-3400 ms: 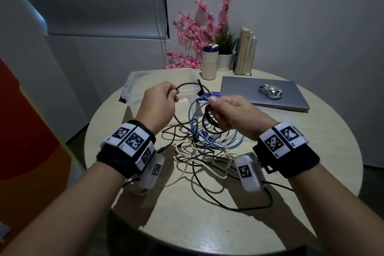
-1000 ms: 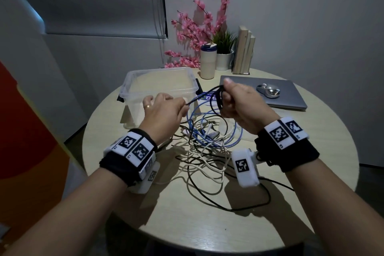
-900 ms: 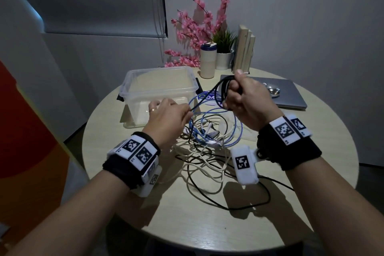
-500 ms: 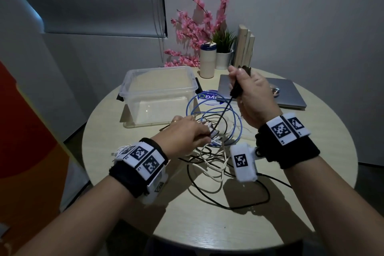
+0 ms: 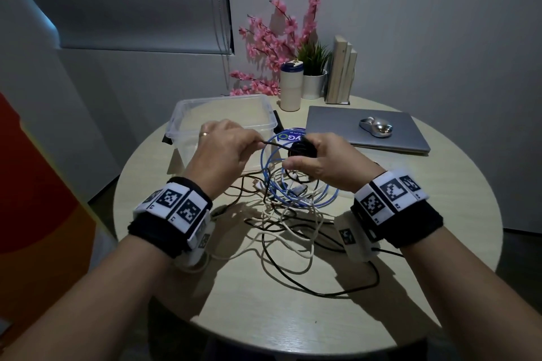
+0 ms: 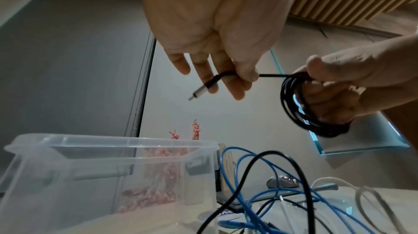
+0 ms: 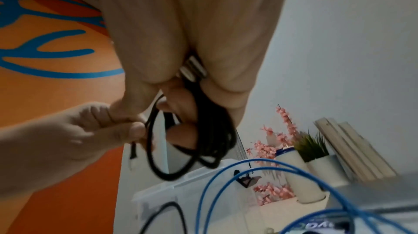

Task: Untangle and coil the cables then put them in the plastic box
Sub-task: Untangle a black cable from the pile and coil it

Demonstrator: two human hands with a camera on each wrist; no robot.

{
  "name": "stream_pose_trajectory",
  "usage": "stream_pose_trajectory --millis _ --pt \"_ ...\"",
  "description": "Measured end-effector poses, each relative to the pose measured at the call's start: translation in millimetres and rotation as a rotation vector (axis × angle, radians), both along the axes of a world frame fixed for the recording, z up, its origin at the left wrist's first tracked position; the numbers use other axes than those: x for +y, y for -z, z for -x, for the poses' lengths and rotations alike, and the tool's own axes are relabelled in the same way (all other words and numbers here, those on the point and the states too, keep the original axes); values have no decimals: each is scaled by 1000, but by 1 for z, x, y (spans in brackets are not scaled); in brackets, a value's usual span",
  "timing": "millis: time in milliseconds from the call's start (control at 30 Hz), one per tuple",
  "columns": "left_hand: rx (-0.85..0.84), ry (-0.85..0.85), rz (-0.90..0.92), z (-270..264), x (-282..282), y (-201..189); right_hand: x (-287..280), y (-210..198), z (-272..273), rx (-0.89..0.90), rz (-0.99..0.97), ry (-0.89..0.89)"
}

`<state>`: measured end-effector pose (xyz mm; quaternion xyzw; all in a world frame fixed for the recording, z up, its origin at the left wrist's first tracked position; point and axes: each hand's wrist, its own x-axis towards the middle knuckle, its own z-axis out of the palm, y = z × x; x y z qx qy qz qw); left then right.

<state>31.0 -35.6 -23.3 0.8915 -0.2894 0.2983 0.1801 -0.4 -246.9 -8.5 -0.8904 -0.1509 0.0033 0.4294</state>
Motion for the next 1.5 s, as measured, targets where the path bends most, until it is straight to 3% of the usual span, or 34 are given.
stream_pose_trajectory --millis 67,133,233,367,500,600,733,933,1200,1500 --pt "-82 -60 -43 2 1 -1 2 1 2 53 -170 -29" --pt "-64 -60 30 4 -1 -1 5 0 3 103 -370 -40" --pt "232 4 355 11 -12 -3 10 -2 3 186 -594 -60" --pt "626 183 650 18 -19 -3 11 -4 6 199 -696 -120" --pt "858 379 587 27 -25 2 10 -5 7 254 -763 -210" --pt "917 450 720 28 -30 9 10 -6 5 299 -814 -266" --pt "912 497 894 30 -33 11 5 -3 -1 251 -767 -188" --pt "928 508 927 31 -36 9 6 8 -7 -8 -528 -52" --pt "835 281 958 29 -39 7 8 17 -11 -251 -340 20" --pt "813 205 978 29 -39 2 16 17 -8 -428 -46 41"
